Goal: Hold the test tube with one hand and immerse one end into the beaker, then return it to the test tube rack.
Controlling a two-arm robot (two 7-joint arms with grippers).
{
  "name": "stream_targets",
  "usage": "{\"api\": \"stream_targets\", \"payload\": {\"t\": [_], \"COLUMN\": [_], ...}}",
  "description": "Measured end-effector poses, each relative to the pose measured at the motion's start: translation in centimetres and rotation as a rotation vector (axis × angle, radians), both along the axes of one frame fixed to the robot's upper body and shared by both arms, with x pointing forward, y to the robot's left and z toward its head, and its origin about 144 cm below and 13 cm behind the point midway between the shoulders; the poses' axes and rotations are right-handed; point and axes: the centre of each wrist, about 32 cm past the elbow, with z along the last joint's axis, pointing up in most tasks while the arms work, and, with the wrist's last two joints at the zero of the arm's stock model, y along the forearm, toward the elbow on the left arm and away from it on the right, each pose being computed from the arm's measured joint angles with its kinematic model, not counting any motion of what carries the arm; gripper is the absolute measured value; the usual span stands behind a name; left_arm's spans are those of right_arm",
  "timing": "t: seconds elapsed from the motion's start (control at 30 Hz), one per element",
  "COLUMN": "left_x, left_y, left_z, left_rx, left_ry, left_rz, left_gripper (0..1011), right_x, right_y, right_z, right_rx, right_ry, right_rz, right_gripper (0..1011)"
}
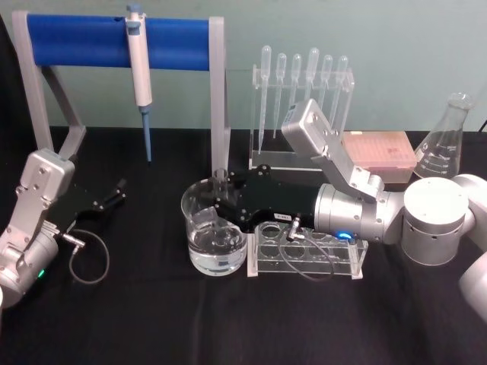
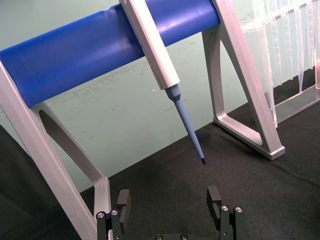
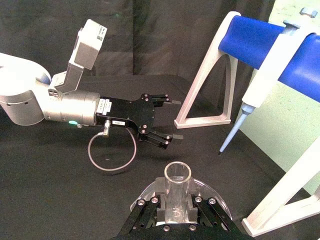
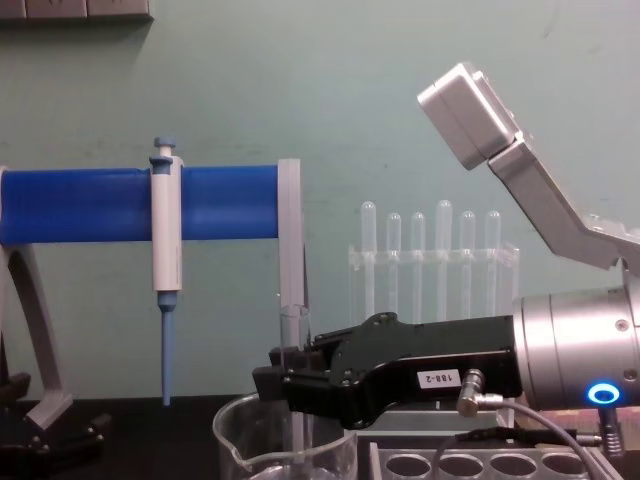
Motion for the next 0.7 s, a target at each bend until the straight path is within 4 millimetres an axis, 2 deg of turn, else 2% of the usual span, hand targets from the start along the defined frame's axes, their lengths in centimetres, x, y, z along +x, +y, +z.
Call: {"api": "stream_targets", "payload": {"t": [0.7], "left_x": [0.00], "left_y": [0.00], "left_z": [0.00], "left_rx": [0.000], "left_ry": [0.000], "left_rz": [0.000], "left_gripper": [1000], "right_x": [0.02], "right_y": [-0.01], "right_z": [0.08], "right_rx": [0.001], "right_ry": [-0.004], "right_rz": [0.002], "right_gripper": [225]}}
